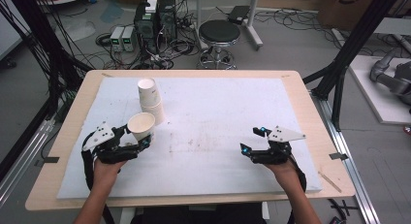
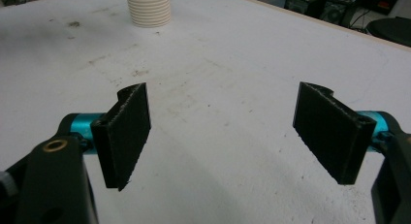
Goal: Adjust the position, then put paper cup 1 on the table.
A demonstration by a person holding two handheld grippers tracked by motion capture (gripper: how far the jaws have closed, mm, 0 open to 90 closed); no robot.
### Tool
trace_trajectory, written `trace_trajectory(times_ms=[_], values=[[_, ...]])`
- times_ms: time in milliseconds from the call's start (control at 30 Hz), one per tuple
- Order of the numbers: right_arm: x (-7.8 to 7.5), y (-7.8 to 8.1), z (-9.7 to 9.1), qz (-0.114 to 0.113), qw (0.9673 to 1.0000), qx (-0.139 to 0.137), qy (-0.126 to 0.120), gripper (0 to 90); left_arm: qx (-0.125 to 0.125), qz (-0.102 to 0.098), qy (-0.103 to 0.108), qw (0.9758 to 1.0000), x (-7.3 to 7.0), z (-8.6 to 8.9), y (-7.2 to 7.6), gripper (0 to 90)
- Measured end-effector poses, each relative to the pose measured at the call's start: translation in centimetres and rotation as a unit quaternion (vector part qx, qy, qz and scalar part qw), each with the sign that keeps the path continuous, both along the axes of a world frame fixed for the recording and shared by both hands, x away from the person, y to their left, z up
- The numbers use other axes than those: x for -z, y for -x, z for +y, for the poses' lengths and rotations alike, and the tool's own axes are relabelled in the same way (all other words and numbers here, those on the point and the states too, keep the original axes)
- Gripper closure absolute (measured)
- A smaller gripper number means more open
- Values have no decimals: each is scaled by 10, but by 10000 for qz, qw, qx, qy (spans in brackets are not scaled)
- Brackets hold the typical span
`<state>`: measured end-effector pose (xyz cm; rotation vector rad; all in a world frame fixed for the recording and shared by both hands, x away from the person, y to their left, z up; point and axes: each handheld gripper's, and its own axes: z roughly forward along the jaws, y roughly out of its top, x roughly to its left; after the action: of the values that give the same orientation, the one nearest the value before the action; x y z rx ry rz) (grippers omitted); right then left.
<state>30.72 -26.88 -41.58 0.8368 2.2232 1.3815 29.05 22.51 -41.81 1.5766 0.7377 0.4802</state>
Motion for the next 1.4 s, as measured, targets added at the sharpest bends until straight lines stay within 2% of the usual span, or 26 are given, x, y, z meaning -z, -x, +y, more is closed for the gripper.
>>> trace_trajectory(times_ms=[333, 600, 767, 933, 1033, 1133, 1267, 1400], values=[[0, 0, -1, 4, 10000, 19, -17, 218, -93, -71, 50, 9999, -1, 7, 0, 300], [1, 0, 1, 24, 10000, -37, -9, 219, -430, -83, 59, 9990, 0, 25, -3, 299], [0, 1, 1, 18, 10000, -36, -17, 218, -799, -45, -44, 9968, 5, 41, -9, 298], [0, 2, 0, 13, 10000, -39, -4, 218, -1185, 98, -123, 9928, 14, 58, -14, 298], [0, 3, -1, -2, 10000, -41, -3, 218, -1323, 165, -170, 9909, 18, 64, -16, 298], [0, 3, -2, -6, 10000, -22, -1, 218, -1453, 334, -334, 9883, 23, 68, -20, 298], [0, 3, -2, -6, 10000, -20, 14, 219, -1732, 778, -644, 9797, 32, 70, -24, 299], [1, 3, -1, 24, 10000, -46, 17, 219, -1787, 1037, -896, 9743, 38, 69, -26, 298]])
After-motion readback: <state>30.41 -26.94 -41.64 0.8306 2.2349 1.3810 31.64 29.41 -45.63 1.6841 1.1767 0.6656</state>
